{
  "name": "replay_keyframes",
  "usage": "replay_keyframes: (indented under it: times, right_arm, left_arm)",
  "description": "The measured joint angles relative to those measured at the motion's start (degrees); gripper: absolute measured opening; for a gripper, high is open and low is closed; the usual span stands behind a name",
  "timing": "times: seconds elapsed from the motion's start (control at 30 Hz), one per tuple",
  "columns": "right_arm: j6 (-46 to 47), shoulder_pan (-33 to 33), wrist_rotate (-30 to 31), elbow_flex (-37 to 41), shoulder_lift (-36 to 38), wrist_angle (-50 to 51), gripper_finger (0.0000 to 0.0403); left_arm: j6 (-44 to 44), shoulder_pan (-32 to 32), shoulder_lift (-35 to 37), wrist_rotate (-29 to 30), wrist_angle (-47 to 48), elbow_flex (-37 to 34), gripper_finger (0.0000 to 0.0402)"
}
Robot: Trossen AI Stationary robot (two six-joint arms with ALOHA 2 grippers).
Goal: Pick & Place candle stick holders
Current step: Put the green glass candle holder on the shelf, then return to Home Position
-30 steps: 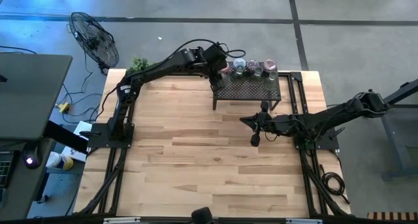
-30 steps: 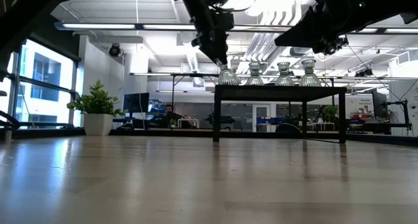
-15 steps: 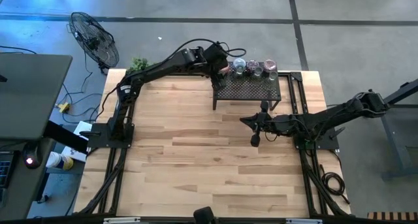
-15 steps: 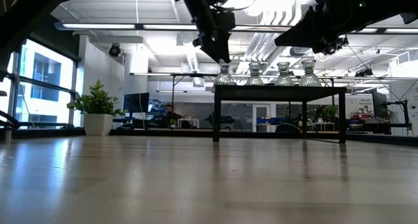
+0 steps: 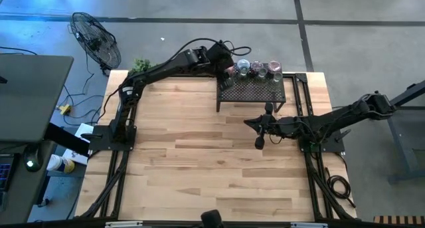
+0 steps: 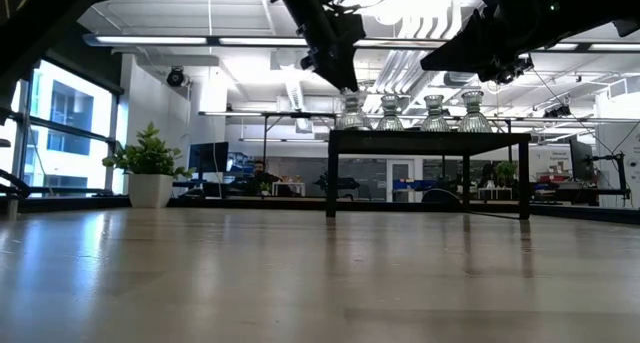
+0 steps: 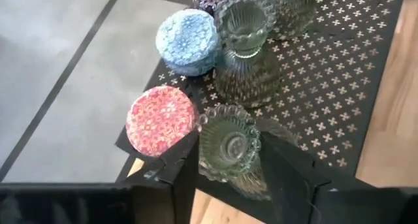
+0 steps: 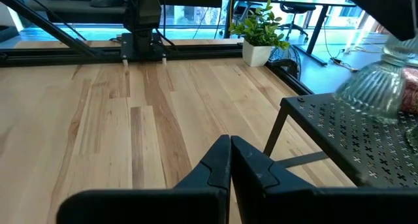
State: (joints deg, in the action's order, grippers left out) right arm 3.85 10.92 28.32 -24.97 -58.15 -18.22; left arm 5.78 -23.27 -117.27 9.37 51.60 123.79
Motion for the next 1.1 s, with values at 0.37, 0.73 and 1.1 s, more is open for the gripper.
replay_keyframes:
  times: [0.37, 0.73, 1.1]
  right_arm:
    - [-0.01, 0.00, -0.02, 0.00, 0.00, 0.01, 0.0001]
    - [-0.03, -0.02, -0.02, 0.00, 0.00, 0.45, 0.0001]
    - [-4.02, -0.04, -1.64, -0.02, 0.65, 6.52, 0.0001]
  left_arm:
    - [0.45, 0.00, 0.00, -1.06, -1.76, 0.00, 0.0126]
    - [4.59, 2.12, 3.46, 0.46, 0.70, -0.04, 0.0125]
    - [9.35, 5.54, 18.20, -14.95, -8.70, -25.21, 0.0009]
